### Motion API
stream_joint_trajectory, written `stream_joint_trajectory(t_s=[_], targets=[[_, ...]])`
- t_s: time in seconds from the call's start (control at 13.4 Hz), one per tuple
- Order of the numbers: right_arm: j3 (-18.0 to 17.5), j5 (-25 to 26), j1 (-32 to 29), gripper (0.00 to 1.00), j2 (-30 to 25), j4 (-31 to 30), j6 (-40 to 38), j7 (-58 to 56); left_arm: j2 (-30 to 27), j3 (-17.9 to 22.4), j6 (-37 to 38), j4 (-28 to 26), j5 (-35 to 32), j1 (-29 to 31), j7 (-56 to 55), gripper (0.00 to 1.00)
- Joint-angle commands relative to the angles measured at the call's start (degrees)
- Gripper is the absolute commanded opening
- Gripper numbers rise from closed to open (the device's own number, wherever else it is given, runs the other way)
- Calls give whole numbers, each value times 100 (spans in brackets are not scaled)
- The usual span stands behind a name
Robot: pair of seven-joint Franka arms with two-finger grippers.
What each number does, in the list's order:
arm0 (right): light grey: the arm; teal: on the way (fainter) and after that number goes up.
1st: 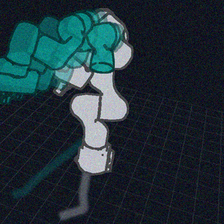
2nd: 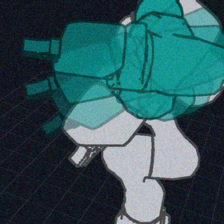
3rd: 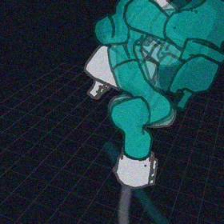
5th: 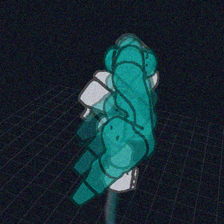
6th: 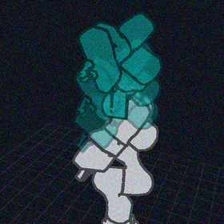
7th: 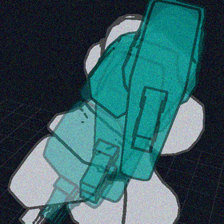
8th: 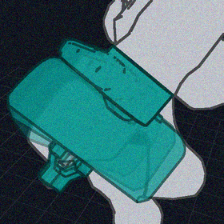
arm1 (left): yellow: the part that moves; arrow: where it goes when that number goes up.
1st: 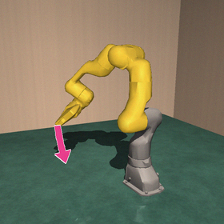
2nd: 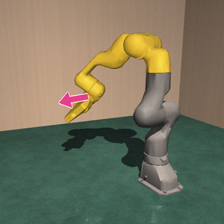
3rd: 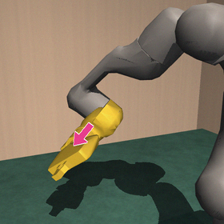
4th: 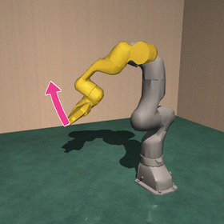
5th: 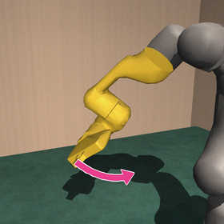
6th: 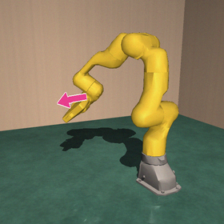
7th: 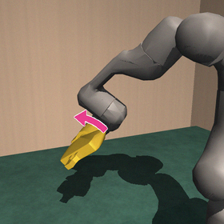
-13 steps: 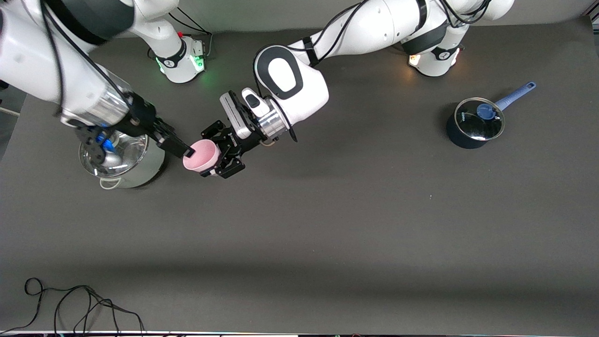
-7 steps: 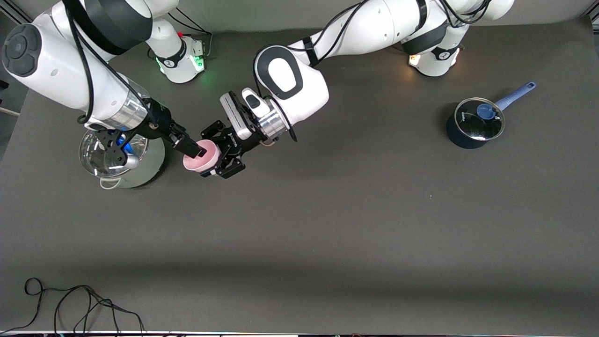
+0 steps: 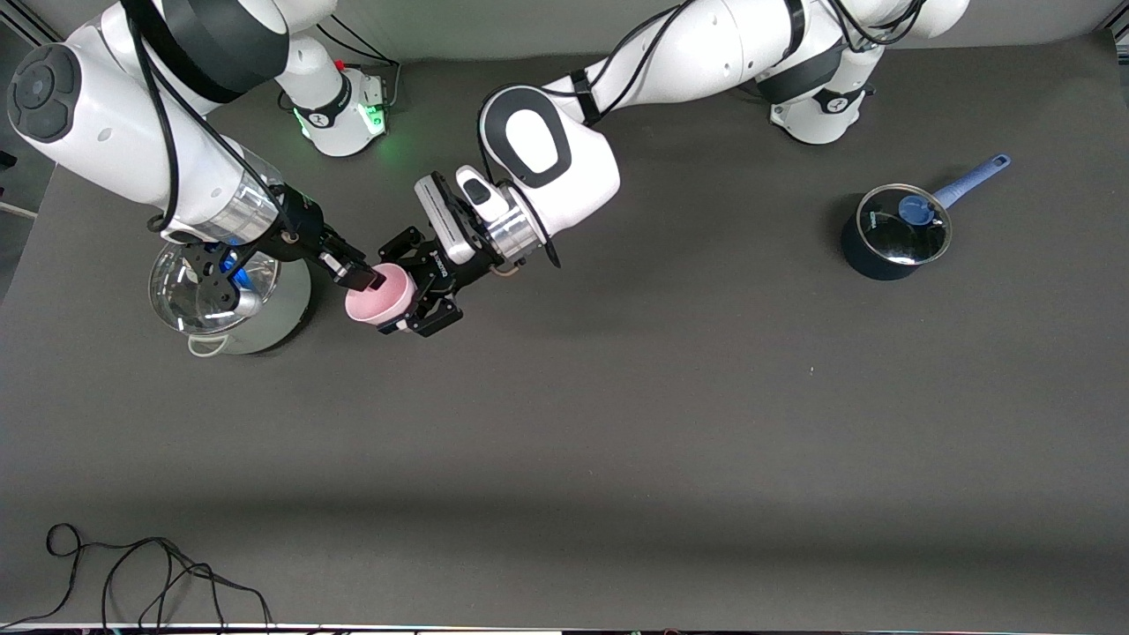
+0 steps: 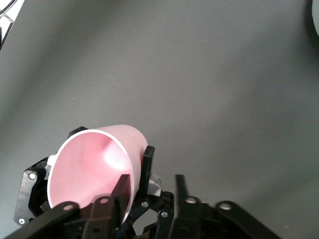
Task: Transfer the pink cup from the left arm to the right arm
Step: 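Close the right gripper on the cup and open the left gripper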
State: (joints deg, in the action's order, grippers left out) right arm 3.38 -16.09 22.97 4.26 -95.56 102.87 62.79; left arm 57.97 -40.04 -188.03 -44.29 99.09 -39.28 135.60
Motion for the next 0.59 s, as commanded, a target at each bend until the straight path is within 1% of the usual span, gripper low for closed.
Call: stream_joint_trajectory(t_s=[0.0,0.37,0.45,0.52], targets=[[67,-105,77,0,-162,-129,58,128,-31,92,-93,105,32,-97,-69,0],[67,-97,85,0,-162,-120,58,128,-48,163,-102,105,23,-97,-69,0],[67,-97,85,0,-162,-103,49,128,-57,215,-102,105,23,-97,-69,0],[67,-88,85,0,-145,-94,58,128,-92,389,-111,105,23,-97,-77,0]])
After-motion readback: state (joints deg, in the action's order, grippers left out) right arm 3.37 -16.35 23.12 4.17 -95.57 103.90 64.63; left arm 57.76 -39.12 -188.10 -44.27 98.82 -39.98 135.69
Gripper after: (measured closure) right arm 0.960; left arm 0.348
